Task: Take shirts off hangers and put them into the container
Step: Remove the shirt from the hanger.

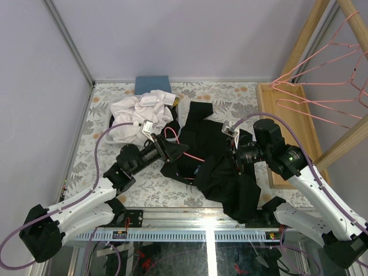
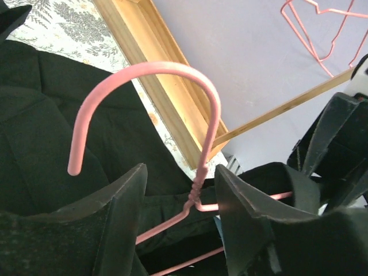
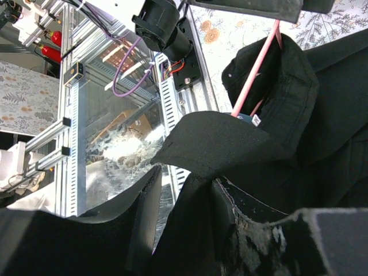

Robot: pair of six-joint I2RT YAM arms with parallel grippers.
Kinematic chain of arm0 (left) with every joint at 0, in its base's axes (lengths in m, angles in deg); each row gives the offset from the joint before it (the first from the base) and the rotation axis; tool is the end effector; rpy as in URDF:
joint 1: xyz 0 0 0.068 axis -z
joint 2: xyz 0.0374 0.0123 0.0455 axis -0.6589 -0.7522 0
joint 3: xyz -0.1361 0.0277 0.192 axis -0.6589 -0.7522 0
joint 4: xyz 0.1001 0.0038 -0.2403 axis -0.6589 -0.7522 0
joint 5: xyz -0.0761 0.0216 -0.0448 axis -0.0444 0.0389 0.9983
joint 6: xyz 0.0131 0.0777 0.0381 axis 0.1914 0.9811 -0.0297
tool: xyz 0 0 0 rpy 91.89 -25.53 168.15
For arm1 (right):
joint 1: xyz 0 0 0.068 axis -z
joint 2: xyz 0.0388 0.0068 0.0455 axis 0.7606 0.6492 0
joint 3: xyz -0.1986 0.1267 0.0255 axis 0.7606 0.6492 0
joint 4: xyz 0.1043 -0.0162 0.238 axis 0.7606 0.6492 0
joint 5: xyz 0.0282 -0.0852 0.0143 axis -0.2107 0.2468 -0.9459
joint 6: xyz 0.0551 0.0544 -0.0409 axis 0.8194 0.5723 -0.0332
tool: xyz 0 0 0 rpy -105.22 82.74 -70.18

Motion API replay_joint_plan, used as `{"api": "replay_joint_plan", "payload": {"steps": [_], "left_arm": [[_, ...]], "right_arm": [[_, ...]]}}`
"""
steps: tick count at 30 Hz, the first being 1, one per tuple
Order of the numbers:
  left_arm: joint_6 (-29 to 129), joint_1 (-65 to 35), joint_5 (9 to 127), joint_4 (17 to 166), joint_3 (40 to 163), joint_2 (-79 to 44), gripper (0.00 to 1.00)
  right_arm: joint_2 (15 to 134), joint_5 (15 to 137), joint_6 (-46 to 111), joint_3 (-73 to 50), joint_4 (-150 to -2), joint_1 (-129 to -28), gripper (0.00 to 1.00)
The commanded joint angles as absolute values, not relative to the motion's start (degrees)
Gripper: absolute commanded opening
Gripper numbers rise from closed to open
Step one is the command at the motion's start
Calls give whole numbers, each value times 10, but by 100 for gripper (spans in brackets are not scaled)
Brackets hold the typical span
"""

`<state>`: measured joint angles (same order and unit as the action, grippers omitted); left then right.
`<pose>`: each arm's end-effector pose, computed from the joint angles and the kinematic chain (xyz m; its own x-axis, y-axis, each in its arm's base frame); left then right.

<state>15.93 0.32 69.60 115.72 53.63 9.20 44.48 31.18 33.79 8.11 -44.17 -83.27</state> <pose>0.1916 -0.1874 0.2439 -0.5404 -0.4618 -0.7033 0.5645 0.4209 -0.7101 0.1502 0.1749 0.3151 -0.5060 -0.2381 -0.8290 -0.8625 0.1414 0.4859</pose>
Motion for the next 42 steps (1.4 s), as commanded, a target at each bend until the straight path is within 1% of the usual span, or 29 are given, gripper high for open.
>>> {"api": "replay_joint_plan", "payload": {"steps": [1, 2, 6, 8, 10, 12, 13, 16, 19, 22, 24, 25, 26, 28, 32, 34, 37, 39, 42], "left_arm": [[151, 10, 698, 1217, 552, 77, 43], [152, 11, 702, 1211, 559, 77, 38], [176, 12, 720, 1166, 601, 99, 12], [206, 12, 715, 1094, 649, 114, 1], [240, 14, 711, 1009, 708, 128, 0], [272, 16, 709, 935, 766, 134, 0], [286, 17, 709, 893, 802, 133, 0], [328, 20, 702, 770, 905, 120, 0], [354, 20, 684, 673, 1006, 91, 0], [370, 21, 694, 604, 1118, 56, 0], [371, 22, 708, 570, 1169, 36, 0], [371, 21, 706, 558, 1184, 30, 0], [368, 22, 697, 551, 1186, 31, 0], [369, 22, 668, 551, 1162, 48, 0], [355, 21, 581, 564, 1037, 72, 0], [338, 21, 555, 584, 963, 80, 0], [313, 21, 524, 633, 856, 100, 0], [299, 21, 510, 663, 812, 117, 0], [276, 21, 497, 699, 766, 143, 0]], "right_arm": [[433, 282, 338, 68, -470, -835, 0], [432, 284, 338, 67, -471, -835, 0], [430, 303, 341, 64, -471, -835, 1], [433, 336, 341, 58, -460, -836, 9], [442, 364, 342, 45, -449, -835, 20], [454, 382, 363, 24, -449, -835, 34], [460, 386, 373, 9, -447, -836, 44], [483, 388, 373, -42, -446, -837, 59], [514, 398, 373, -86, -444, -845, 67], [548, 403, 366, -129, -427, -862, 74], [557, 417, 367, -136, -439, -872, 78], [557, 443, 368, -131, -447, -874, 79], [556, 465, 370, -123, -457, -874, 80], [552, 577, 380, -102, -469, -874, 82], [552, 698, 391, -65, -469, -874, 89], [546, 693, 392, -52, -474, -874, 92], [523, 634, 398, -18, -512, -874, 94], [512, 605, 401, 5, -532, -874, 98], [511, 604, 406, 25, -535, -874, 98]]}}
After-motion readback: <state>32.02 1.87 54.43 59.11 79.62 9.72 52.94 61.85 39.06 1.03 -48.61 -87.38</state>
